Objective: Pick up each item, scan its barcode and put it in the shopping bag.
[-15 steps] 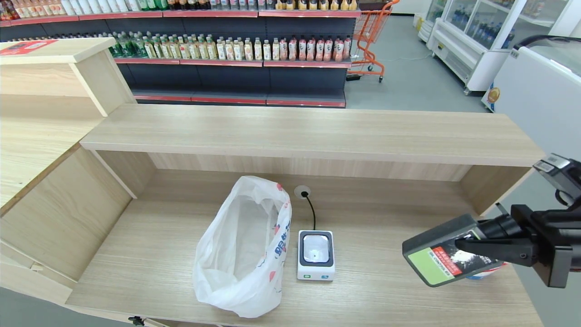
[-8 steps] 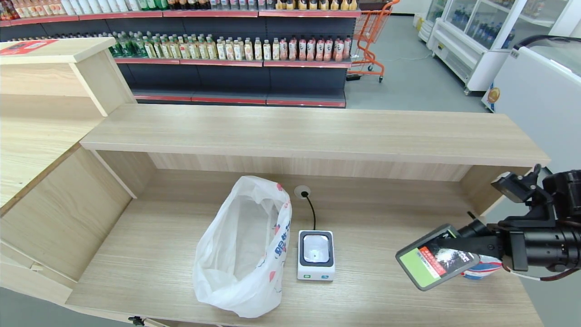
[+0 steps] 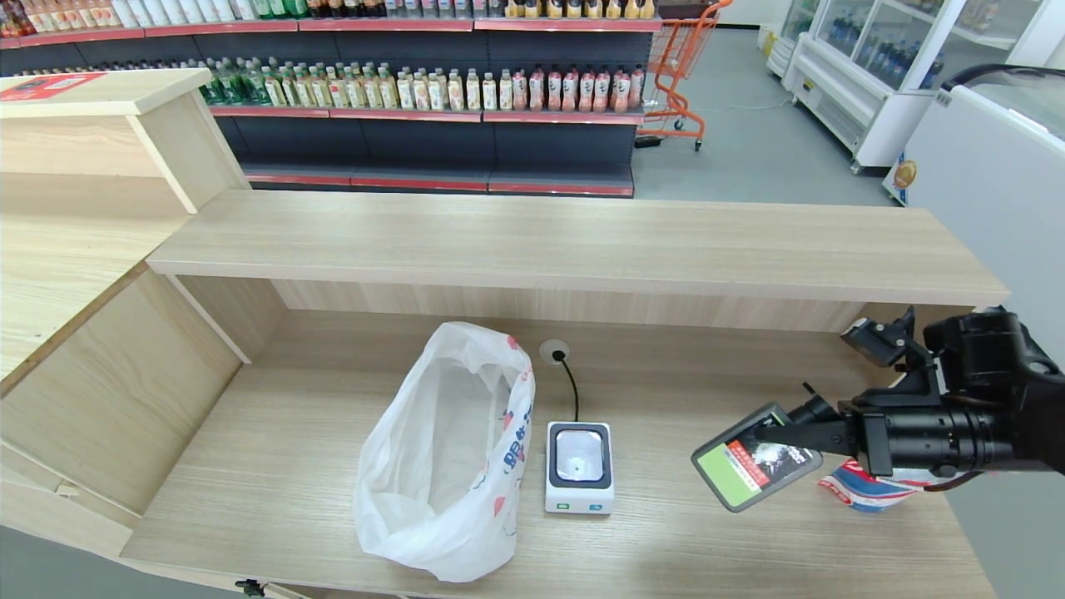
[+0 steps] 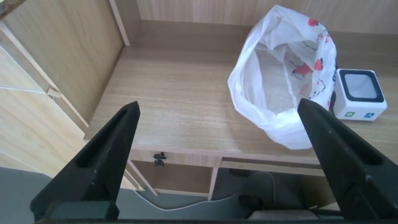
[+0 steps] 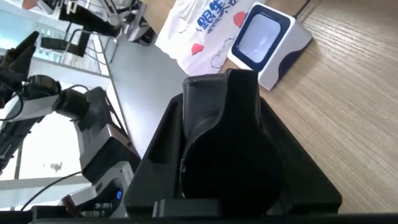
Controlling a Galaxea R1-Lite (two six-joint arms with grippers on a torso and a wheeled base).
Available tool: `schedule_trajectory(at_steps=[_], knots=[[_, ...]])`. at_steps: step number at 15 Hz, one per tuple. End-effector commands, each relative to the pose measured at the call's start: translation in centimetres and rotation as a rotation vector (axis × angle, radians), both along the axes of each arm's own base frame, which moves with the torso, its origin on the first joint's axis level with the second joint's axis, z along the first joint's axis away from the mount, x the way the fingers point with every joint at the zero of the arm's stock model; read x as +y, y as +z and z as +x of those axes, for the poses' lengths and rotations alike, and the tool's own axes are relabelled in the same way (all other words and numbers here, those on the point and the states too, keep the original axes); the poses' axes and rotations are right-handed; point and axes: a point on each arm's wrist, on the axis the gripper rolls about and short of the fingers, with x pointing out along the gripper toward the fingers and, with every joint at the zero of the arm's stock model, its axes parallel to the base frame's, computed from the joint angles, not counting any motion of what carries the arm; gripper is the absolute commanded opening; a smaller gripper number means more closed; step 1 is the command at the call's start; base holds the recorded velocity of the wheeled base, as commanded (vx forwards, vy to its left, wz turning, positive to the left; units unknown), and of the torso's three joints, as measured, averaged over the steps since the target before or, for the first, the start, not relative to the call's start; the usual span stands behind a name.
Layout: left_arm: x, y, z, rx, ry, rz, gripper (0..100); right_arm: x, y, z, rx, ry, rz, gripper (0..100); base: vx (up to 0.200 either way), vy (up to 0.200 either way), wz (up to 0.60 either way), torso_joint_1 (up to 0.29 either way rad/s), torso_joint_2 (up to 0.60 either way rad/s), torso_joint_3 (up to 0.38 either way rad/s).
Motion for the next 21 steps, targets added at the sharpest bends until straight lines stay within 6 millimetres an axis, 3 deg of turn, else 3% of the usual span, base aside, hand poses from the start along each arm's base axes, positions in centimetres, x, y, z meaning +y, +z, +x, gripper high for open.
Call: schedule_trajectory(at_steps=[1,4,10,13,15,21], knots=[[0.0,0.0,0.0,-0.001,0.0,-0.002,100,0.8,-0.3,0.5,0.015,0.026,0.004,0,0.0,0.0,0.0,0.0,0.0,0.0],[0.0,0.0,0.0,-0.001,0.0,-0.002,100,1.7,-0.1,0.8,0.014,0.054,0.007,0,0.0,0.0,0.0,0.0,0.0,0.0],[0.0,0.0,0.0,-0.001,0.0,0.0,100,3.1,-0.9,2.6,-0.041,0.07,-0.02,0,0.0,0.167,0.0,-0.001,0.0,0.004],[0.0,0.0,0.0,-0.001,0.0,-0.002,100,3.6,-2.0,3.3,-0.039,0.06,-0.046,0,0.0,0.0,0.0,0.0,0.0,0.0],[0.0,0.0,0.0,-0.001,0.0,-0.002,100,3.7,-4.0,4.5,-0.029,0.009,-0.094,0,0.0,0.0,0.0,0.0,0.0,0.0],[0.0,0.0,0.0,-0.001,0.0,-0.002,100,6.3,-5.4,5.5,-0.019,0.031,-0.115,0,0.0,0.0,0.0,0.0,0.0,0.0]])
